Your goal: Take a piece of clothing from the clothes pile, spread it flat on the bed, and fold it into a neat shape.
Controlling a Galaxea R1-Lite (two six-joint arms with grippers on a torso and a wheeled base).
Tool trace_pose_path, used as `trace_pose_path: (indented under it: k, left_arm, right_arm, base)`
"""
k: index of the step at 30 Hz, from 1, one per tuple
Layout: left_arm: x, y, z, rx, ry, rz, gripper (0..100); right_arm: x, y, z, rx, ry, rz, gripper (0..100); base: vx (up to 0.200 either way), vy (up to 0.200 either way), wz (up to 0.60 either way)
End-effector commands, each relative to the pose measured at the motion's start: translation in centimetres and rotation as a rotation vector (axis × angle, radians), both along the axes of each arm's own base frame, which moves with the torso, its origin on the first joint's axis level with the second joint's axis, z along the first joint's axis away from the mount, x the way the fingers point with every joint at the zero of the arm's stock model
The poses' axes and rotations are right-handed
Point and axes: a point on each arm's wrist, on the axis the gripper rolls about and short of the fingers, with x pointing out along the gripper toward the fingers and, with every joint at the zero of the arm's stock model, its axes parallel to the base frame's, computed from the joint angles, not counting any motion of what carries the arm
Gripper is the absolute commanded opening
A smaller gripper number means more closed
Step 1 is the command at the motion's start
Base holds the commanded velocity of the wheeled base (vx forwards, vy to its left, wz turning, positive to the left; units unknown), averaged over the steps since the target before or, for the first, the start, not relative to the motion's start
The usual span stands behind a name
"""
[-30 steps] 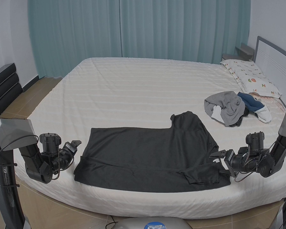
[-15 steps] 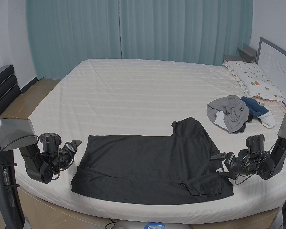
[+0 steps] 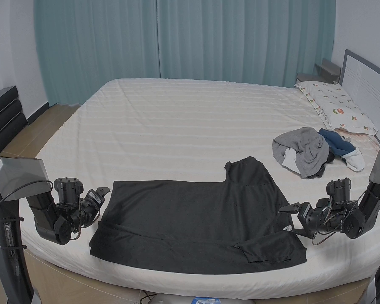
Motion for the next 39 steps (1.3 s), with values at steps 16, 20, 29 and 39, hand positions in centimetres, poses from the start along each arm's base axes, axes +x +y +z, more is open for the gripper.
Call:
trace_pose_path:
  k: [16,20,29,39]
  left_arm:
    - [0.3,0.6,0.6,0.001,-0.027,0.025,100]
    - [0.5,0.6,1.4,0.007,-0.053,0.011,100]
    - [3.0,1.6,2.3,0.035,-0.012,-0.089,100]
    - [8.0,3.8,2.3,0.191,0.021,-0.186,100]
  right_arm:
    - [-0.1,0.0,0.0,-0.002,0.000,0.001,100]
    - [-0.1,0.0,0.0,-0.003,-0.001,0.002,100]
    - [-0.1,0.1,-0.3,-0.005,0.009,0.005,100]
    - [0.1,0.0,-1.3,-0.002,0.020,0.003,100]
  base:
    - [0.063,0.000,0.00]
    - [0.050,0.000,0.00]
    - [0.000,0.000,0.00]
    - [0.000,0.000,0.00]
